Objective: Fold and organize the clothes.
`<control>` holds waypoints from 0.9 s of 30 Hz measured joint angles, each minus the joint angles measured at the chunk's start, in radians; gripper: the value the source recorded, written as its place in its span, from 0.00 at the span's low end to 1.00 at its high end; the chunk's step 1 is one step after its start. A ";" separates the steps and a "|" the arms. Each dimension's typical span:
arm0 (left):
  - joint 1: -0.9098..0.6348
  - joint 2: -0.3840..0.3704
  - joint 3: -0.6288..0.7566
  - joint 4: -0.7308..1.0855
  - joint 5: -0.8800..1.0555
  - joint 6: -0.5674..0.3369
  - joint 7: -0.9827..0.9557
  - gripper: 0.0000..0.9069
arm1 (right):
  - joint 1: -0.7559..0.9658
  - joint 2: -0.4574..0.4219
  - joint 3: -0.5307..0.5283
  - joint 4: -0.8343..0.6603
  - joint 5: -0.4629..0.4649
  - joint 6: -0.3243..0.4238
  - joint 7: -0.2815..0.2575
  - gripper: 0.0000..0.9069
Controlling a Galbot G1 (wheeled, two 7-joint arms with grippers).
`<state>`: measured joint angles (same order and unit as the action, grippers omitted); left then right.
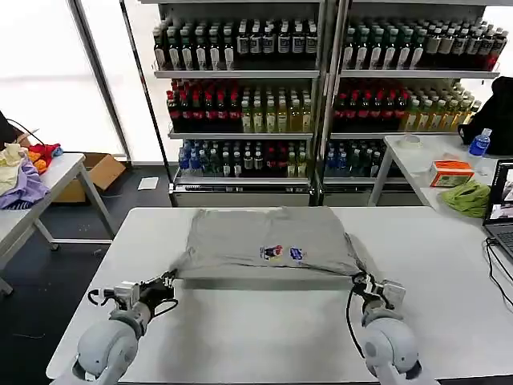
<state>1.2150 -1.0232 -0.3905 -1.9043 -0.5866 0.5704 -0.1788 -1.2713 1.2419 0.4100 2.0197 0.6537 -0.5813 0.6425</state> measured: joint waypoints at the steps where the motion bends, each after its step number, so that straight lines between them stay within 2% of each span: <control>1: 0.020 0.002 -0.010 -0.022 0.001 -0.002 -0.002 0.01 | -0.021 0.000 0.004 0.016 -0.003 0.001 0.002 0.00; 14: 0.304 0.001 -0.112 -0.260 0.048 -0.023 -0.009 0.01 | -0.253 -0.017 0.026 0.187 -0.049 0.003 0.024 0.00; 27: 0.479 0.008 -0.142 -0.352 0.096 -0.045 -0.019 0.01 | -0.342 -0.043 0.032 0.225 -0.084 0.004 0.025 0.00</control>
<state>1.6943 -1.0150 -0.5326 -2.2563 -0.4901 0.5251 -0.1976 -1.6136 1.1984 0.4422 2.2446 0.5693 -0.5776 0.6677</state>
